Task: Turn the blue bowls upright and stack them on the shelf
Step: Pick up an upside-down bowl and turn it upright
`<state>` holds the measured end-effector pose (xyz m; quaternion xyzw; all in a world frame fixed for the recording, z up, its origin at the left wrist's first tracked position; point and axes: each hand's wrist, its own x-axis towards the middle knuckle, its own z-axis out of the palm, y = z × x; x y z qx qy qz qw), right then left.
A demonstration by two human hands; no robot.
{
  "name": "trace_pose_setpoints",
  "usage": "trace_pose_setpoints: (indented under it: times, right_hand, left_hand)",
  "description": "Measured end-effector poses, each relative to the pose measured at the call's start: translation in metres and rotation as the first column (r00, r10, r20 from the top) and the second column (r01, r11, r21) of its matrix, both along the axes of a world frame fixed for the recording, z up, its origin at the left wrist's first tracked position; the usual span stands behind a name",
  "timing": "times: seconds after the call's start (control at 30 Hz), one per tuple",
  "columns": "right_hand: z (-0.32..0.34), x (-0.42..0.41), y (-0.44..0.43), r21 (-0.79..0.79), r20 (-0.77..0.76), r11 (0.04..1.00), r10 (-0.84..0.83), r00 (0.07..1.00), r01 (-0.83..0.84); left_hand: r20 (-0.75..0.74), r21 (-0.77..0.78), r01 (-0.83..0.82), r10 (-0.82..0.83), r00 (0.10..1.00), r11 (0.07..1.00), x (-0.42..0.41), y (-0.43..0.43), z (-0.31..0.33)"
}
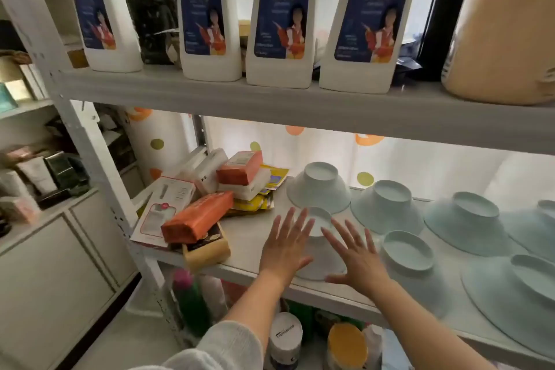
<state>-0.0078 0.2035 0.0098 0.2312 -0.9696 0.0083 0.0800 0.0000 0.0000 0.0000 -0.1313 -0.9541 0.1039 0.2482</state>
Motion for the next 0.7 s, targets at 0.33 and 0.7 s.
trace_pose_setpoints:
  times: [0.33, 0.7]
  right_hand:
    - [0.008, -0.035, -0.02, -0.413, 0.164, 0.907, -0.015, 0.986, 0.083]
    - [0.088, -0.058, -0.024, -0.699, 0.664, 0.506, 0.196, 0.722, 0.505]
  left_hand:
    - [0.261, 0.236, 0.331, -0.388, 0.884, 0.914, -0.057, -0.034, 0.02]
    - [0.484, 0.833, -0.03, -0.701, 0.524, 0.552, -0.09, -0.039, 0.107]
